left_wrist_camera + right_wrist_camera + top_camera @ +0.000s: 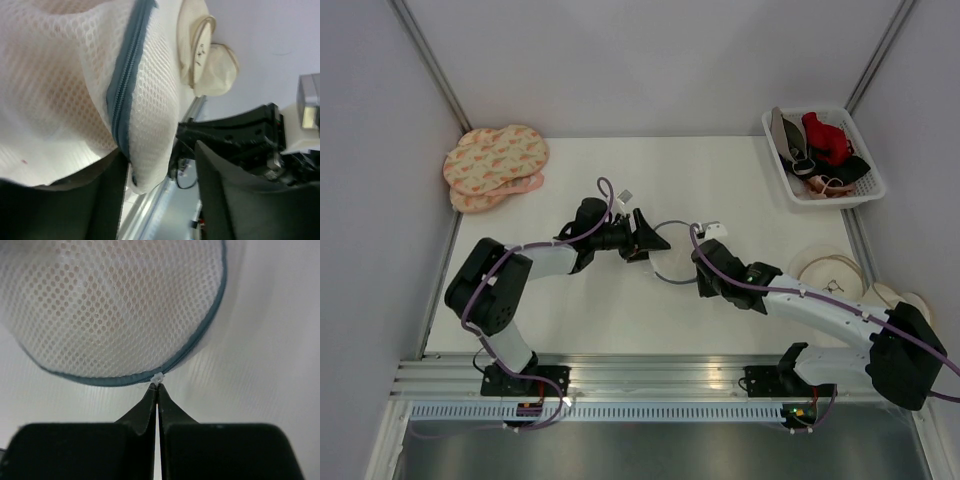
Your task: Unzip the laundry bag and remove the bra
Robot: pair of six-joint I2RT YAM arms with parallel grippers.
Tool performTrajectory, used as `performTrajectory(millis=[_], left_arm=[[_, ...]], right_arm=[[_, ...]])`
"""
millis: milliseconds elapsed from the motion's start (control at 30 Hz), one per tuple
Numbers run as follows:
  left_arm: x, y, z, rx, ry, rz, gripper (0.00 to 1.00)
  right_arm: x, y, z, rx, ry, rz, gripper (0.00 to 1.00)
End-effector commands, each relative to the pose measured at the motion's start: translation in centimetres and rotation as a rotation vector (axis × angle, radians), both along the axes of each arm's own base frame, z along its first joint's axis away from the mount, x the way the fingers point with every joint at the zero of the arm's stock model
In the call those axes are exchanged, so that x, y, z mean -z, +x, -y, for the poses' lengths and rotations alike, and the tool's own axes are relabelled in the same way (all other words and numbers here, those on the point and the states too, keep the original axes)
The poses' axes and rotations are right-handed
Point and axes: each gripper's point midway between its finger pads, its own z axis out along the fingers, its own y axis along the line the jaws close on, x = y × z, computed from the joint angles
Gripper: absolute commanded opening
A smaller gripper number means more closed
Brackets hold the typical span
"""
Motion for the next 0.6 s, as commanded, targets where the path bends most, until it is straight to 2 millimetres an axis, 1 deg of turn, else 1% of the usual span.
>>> performTrajectory(millis=[0, 33, 67, 100, 133, 167, 200, 233, 267, 300, 333, 367, 400, 433, 467, 500, 567], left_arm=[[0.9, 2.7, -0.2, -0.012, 0.102, 0.075, 0.76], [1.1, 3.2, -0.5, -0.045, 0.127, 0.072, 0.89], [1.3, 3.8, -1.1, -0.101, 0.165, 0.076, 0.96], [2.0, 3.4, -1.7, -0.126, 0.191, 0.059, 1.0], [1.0, 3.2, -2.3, -0.156, 0.196, 0.075, 1.0], [1.2, 2.8, -2.8, -0.179, 0.216, 0.067, 1.0], [3.2, 0.6, -5.3, -0.255, 0.282, 0.005, 1.0], [2.0, 0.7, -5.3, -0.26, 0.263, 0.031, 1.0], [3.5, -0.8, -6.4, -0.287, 0.285, -0.018, 1.0], [3.6, -1.4, -6.9, -0.303, 0.284, -0.028, 1.0], [2.6, -1.8, -7.4, -0.332, 0.26, -0.008, 1.0], [3.6, -3.1, -8.0, -0.35, 0.25, -0.05, 1.0], [3.6, -3.6, -8.2, -0.362, 0.228, -0.054, 1.0], [2.5, -3.9, -8.2, -0.375, 0.18, -0.035, 1.0], [3.4, -4.8, -8.4, -0.392, 0.161, -0.082, 1.0], [2.6, -4.7, -8.2, -0.398, 0.121, -0.062, 1.0], [2.2, -4.7, -8.4, -0.428, 0.092, -0.064, 1.0]], right_arm=[[0.0, 0.1, -1.7, -0.049, 0.055, -0.005, 0.0], [0.1, 0.1, -1.8, -0.052, 0.06, -0.009, 0.0], [0.1, -0.1, -2.3, -0.066, 0.078, -0.022, 0.0], [0.0, 0.0, -2.8, -0.077, 0.102, -0.021, 0.0], [-0.1, 0.0, -3.3, -0.089, 0.122, -0.02, 0.01], [-0.2, 0.0, -3.7, -0.098, 0.138, -0.021, 0.0], [-0.9, -0.3, -6.0, -0.163, 0.237, -0.03, 0.01], [-0.9, -0.3, -6.0, -0.164, 0.238, -0.03, 0.01], [-1.5, -0.6, -7.5, -0.215, 0.297, -0.039, 0.0], [-1.6, -0.8, -8.2, -0.24, 0.324, -0.046, 0.0], [-2.0, -1.1, -9.0, -0.273, 0.364, -0.054, 0.0], [-2.8, -1.0, -10.2, -0.311, 0.417, -0.036, 0.01], [-2.9, -1.9, -11.3, -0.367, 0.462, -0.074, 0.0], [-3.2, -2.1, -11.8, -0.388, 0.489, -0.08, 0.0], [-3.6, -1.9, -12.8, -0.413, 0.522, -0.072, 0.0], [-3.7, -2.4, -13.3, -0.443, 0.542, -0.09, 0.0], [-4.0, -2.5, -14.1, -0.468, 0.574, -0.1, 0.0]])
